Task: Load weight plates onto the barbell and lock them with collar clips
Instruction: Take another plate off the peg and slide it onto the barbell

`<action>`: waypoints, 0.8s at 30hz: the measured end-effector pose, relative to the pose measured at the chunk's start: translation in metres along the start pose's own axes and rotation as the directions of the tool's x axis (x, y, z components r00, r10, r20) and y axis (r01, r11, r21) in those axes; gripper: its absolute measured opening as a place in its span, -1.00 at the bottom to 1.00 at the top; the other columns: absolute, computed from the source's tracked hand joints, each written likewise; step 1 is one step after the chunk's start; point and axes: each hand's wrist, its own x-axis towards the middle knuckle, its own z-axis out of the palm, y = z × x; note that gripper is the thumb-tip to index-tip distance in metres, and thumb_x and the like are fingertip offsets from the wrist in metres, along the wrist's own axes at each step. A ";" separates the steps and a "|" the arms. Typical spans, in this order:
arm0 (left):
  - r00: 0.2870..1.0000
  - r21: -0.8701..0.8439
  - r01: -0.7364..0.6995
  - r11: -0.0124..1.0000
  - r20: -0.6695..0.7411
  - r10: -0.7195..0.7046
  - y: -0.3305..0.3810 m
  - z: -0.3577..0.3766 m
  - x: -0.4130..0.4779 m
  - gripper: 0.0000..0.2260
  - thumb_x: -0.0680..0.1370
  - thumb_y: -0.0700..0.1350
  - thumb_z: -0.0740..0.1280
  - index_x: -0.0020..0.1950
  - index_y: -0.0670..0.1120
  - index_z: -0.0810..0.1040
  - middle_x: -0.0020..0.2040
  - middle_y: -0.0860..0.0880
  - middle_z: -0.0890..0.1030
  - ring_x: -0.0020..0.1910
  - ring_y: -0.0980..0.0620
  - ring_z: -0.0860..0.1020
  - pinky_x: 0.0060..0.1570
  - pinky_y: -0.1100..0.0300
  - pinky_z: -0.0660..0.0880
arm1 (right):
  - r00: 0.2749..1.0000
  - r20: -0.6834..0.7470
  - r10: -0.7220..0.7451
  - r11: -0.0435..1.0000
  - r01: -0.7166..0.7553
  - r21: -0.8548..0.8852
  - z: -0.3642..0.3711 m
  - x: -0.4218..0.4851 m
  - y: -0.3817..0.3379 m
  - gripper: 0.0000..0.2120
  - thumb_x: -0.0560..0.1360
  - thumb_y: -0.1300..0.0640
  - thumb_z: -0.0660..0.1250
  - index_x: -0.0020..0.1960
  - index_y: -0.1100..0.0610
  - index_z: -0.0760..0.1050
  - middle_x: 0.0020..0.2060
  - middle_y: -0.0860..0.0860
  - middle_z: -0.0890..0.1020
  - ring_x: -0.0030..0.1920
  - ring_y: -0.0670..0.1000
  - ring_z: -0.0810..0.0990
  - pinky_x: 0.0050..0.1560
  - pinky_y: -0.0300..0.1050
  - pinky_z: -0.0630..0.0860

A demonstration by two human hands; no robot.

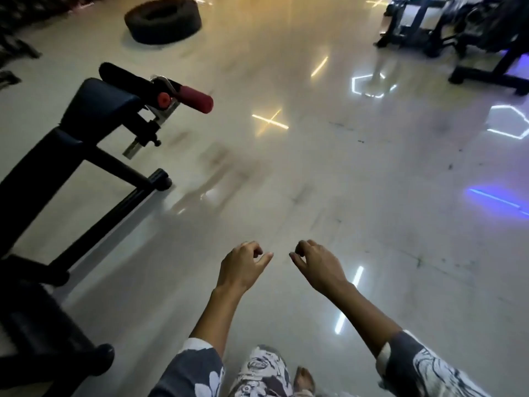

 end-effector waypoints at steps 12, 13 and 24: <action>0.994 -0.058 0.108 0.992 0.004 -0.108 -0.019 -0.066 0.362 -0.72 0.49 0.14 0.34 -0.16 -0.08 0.55 -0.12 -0.05 0.66 -0.24 0.06 0.52 -0.27 0.25 0.36 | 0.987 0.163 -0.016 0.996 0.029 -0.079 -0.082 0.366 -0.019 -0.68 0.58 -0.05 0.12 0.06 0.20 0.46 0.05 0.15 0.57 0.06 0.17 0.54 -0.05 -0.04 0.43; 0.995 -0.069 0.101 0.993 -0.001 -0.101 -0.016 -0.079 0.395 -0.72 0.49 0.13 0.34 -0.15 -0.09 0.56 -0.12 -0.05 0.66 -0.22 0.06 0.53 -0.26 0.24 0.37 | 0.987 0.157 -0.013 0.998 0.023 -0.065 -0.095 0.397 -0.022 -0.68 0.58 -0.05 0.12 0.05 0.20 0.46 0.05 0.15 0.57 0.05 0.17 0.54 -0.06 -0.05 0.42; 0.983 0.001 -0.061 0.998 -0.171 0.060 0.023 -0.147 0.759 -0.76 0.51 0.04 0.34 0.02 -0.11 0.57 0.01 -0.06 0.64 -0.02 -0.01 0.58 -0.10 0.20 0.45 | 0.998 0.051 -0.033 0.999 0.032 0.016 -0.187 0.742 0.009 -0.69 0.59 -0.02 0.14 0.11 0.21 0.45 0.09 0.15 0.53 0.10 0.15 0.50 0.03 -0.01 0.43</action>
